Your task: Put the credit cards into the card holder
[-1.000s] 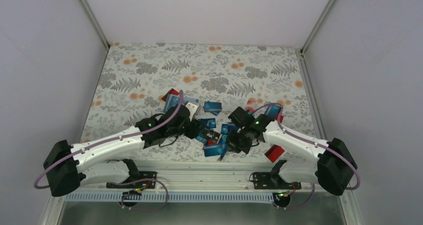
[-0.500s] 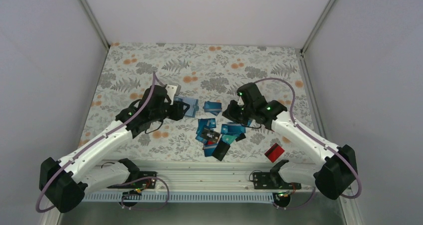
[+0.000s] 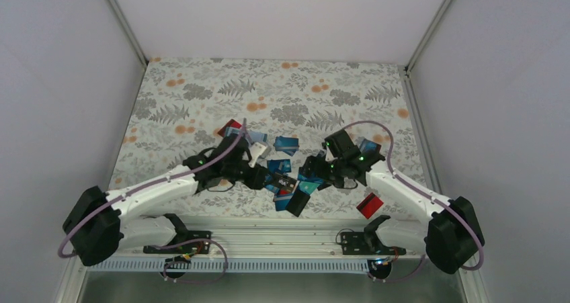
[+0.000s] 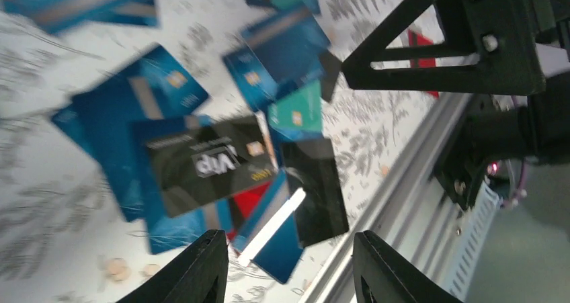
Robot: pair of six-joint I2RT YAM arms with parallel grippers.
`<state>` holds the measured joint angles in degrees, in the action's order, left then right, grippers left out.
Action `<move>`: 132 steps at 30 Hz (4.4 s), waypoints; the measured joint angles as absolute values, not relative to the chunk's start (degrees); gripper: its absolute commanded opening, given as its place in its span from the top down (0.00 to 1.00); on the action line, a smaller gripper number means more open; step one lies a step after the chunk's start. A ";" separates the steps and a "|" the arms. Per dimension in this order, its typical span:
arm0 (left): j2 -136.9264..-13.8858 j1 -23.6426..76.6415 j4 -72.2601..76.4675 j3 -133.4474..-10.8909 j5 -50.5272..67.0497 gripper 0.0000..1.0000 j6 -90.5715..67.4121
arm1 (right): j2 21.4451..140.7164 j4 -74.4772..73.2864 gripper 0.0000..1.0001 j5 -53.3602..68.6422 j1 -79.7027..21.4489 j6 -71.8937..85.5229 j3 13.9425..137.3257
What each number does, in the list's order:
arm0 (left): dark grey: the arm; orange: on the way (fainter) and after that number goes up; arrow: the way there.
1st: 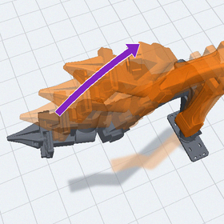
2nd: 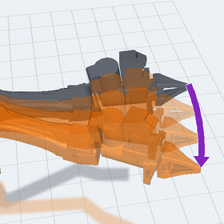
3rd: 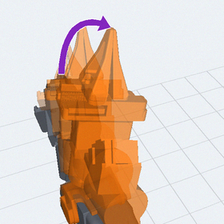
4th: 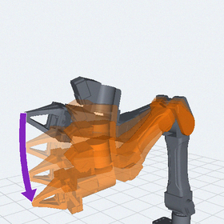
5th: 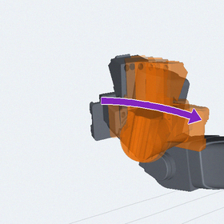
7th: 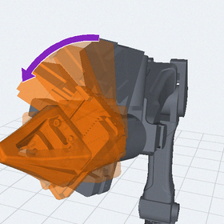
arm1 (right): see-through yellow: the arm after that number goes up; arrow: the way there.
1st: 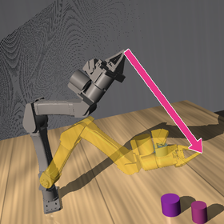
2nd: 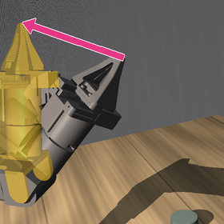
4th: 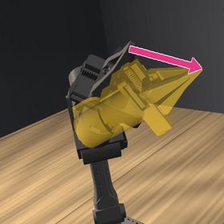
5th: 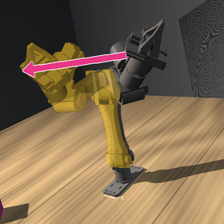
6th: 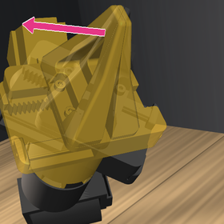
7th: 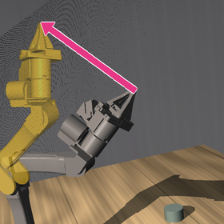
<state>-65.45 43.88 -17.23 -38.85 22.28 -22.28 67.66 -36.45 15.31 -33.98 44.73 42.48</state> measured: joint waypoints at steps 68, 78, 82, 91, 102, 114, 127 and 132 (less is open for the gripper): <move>-90.02 60.40 7.25 -33.10 25.36 0.52 -37.10 | 53.84 -15.92 0.29 40.66 -43.79 53.56 10.15; -90.02 60.40 7.51 -33.08 24.97 0.52 -38.00 | 54.89 -1.04 0.36 41.87 -44.42 60.47 4.43; -90.13 60.40 7.88 -33.04 24.82 0.52 -38.22 | 57.30 5.32 0.39 42.83 -44.66 62.98 2.94; -90.19 60.40 8.58 -32.75 24.80 0.52 -38.63 | 67.96 20.99 0.43 45.87 -45.78 66.52 1.83; -89.86 60.40 10.17 -31.73 24.38 0.53 -39.70 | 82.46 37.69 0.70 47.16 -48.27 66.78 2.17; -89.14 60.40 9.45 -31.53 23.46 0.54 -40.03 | 83.61 38.96 0.96 44.03 -48.90 66.13 2.31; -76.97 59.18 -5.50 -33.63 13.74 0.55 -41.21 | 66.26 20.51 0.96 42.17 -44.58 62.02 3.11; -70.61 55.44 -9.69 -35.07 12.25 0.55 -40.99 | 62.43 20.05 0.96 44.03 -39.38 60.47 2.11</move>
